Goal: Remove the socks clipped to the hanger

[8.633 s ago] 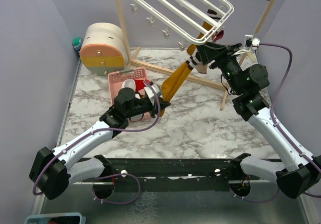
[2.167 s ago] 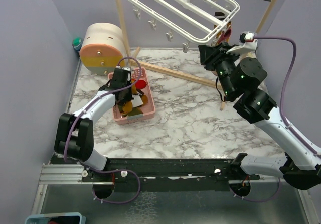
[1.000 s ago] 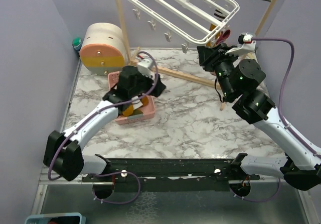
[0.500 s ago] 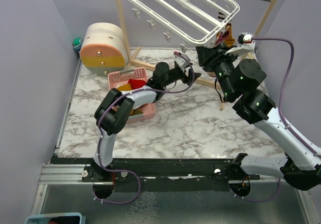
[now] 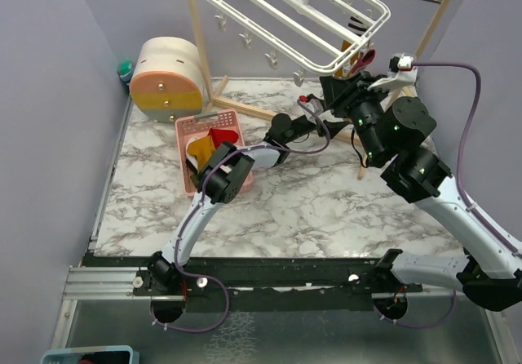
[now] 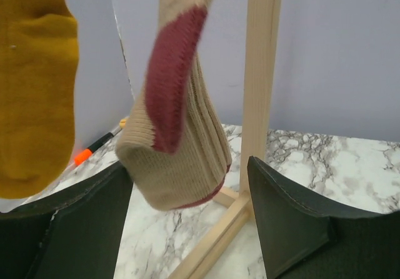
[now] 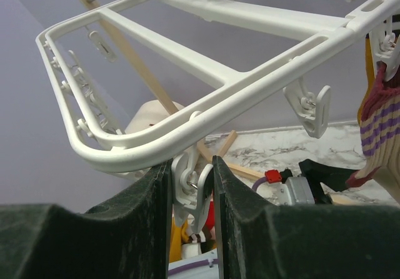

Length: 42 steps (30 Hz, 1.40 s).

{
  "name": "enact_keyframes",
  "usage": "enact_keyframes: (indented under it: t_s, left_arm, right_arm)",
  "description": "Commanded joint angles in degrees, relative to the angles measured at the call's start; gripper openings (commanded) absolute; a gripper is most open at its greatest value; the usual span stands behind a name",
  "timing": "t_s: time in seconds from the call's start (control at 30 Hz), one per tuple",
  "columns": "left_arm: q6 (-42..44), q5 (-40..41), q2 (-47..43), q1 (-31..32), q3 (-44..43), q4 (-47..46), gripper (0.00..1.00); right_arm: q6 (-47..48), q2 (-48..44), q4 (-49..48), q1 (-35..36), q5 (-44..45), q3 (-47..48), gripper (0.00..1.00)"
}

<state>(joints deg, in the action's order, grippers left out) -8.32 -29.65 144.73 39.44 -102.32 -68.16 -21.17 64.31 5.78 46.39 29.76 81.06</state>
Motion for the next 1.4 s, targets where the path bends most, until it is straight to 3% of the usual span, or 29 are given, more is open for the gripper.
enact_keyframes:
  t_s: [0.0, 0.13, 0.2, 0.27, 0.3, 0.33, 0.37, 0.57, 0.73, 0.87, 0.93, 0.97, 1.23, 1.37]
  left_arm:
    - [0.13, -1.3, 6.71, 0.79, -10.97, -0.76, 0.73]
    - [-0.1, -0.84, 12.72, 0.81, -21.15, 3.51, 0.73]
    - [-0.06, -0.82, 14.05, 0.76, -24.09, 4.51, 0.68]
    - [0.09, -1.32, 14.01, 0.81, -24.11, 4.75, 0.49]
    - [0.14, -1.94, 13.59, 0.81, -23.5, 4.79, 0.31]
    - [0.14, -2.59, 13.04, 0.74, -22.5, 4.73, 0.07]
    - [0.02, -3.17, 12.18, 0.73, -21.11, 4.64, 0.0]
    - [-3.49, -7.76, 3.63, 0.88, -5.55, -2.97, 0.0]
    - [-4.54, -8.48, -7.46, 1.17, 12.2, -8.64, 0.0]
    - [-4.13, -7.61, -16.94, 1.45, 25.16, -10.36, 0.0]
    - [-4.3, -7.44, -21.03, 1.55, 30.03, -11.17, 0.0]
    - [-4.33, -7.44, -22.99, 1.65, 32.03, -11.4, 0.0]
    - [-4.82, -7.66, -35.66, 2.35, 44.59, -11.05, 0.0]
    - [-4.22, -7.36, -40.94, 2.77, 49.84, -9.83, 0.0]
  right_arm:
    - [-0.33, -1.78, 3.01, 0.19, -1.89, 0.51, 0.22]
    - [-0.15, -2.07, 3.89, 0.18, -1.6, 0.58, 0.22]
    - [0.06, -2.0, 4.0, 0.11, -1.54, 0.76, 0.22]
    - [0.19, -1.91, 3.84, 0.16, -1.55, 0.85, 0.22]
    - [0.24, -1.78, 3.75, 0.15, -1.63, 0.86, 0.22]
    - [0.25, -1.7, 3.7, 0.16, -1.78, 0.93, 0.22]
    - [0.15, -1.5, 3.56, 0.17, -2.0, 0.94, 0.22]
    - [-0.54, -1.0, 3.24, 0.19, -3.23, 0.95, 0.23]
    - [0.56, -1.13, 2.0, 0.15, -6.75, 1.33, 0.33]
    - [1.51, -1.18, 1.17, 0.12, -12.47, 1.79, 0.64]
    - [1.65, -1.33, 1.25, 0.18, -15.19, 2.07, 0.9]
    - [1.66, -1.42, 1.28, 0.12, -16.26, 2.16, 0.99]
    - [4.43, -7.55, 2.68, 0.11, -21.57, -1.06, 1.0]
    - [6.39, -13.42, 7.34, 0.19, -18.52, -5.33, 1.0]
